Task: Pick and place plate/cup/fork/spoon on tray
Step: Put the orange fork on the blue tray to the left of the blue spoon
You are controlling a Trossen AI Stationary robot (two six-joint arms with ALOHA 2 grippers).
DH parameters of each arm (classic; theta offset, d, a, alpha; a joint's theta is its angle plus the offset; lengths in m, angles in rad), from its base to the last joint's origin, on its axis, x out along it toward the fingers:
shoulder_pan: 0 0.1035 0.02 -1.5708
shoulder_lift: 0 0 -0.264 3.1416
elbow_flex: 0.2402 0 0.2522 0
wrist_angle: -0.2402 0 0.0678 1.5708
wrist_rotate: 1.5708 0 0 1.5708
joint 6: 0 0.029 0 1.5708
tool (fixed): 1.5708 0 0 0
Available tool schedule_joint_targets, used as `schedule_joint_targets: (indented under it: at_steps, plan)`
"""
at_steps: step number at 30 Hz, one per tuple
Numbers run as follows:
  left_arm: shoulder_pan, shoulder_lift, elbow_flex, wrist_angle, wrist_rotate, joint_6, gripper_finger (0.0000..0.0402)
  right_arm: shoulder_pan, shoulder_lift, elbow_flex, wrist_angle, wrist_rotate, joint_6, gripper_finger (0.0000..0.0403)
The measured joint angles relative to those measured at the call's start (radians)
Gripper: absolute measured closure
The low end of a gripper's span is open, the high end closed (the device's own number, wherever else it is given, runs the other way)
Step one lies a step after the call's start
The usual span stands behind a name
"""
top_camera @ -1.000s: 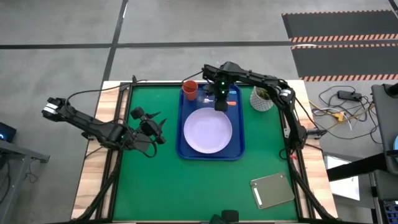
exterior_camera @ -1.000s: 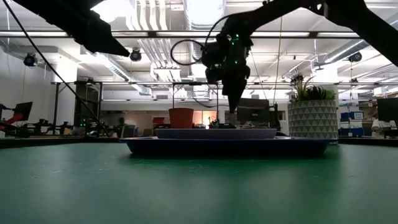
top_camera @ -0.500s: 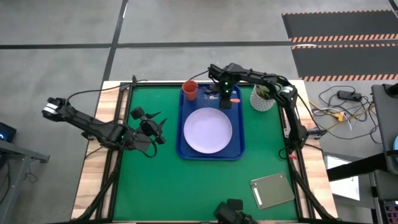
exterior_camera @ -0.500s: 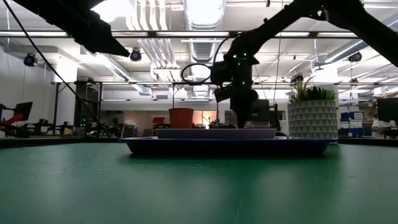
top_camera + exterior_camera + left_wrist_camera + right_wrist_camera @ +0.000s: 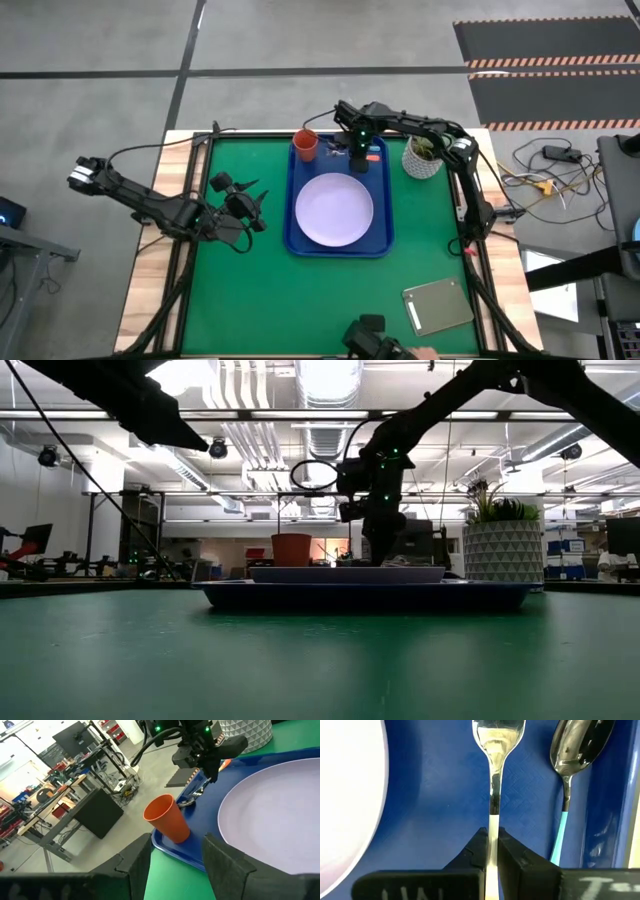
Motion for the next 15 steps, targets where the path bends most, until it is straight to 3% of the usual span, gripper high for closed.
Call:
schedule_joint_targets:
  at_steps: [15]
  plan:
    - [0.0, 0.0, 0.0, 0.0, 0.0, 0.0, 0.0246, -0.001, 0.057, 0.0, 0.048, 0.016, -0.01, 0.039]
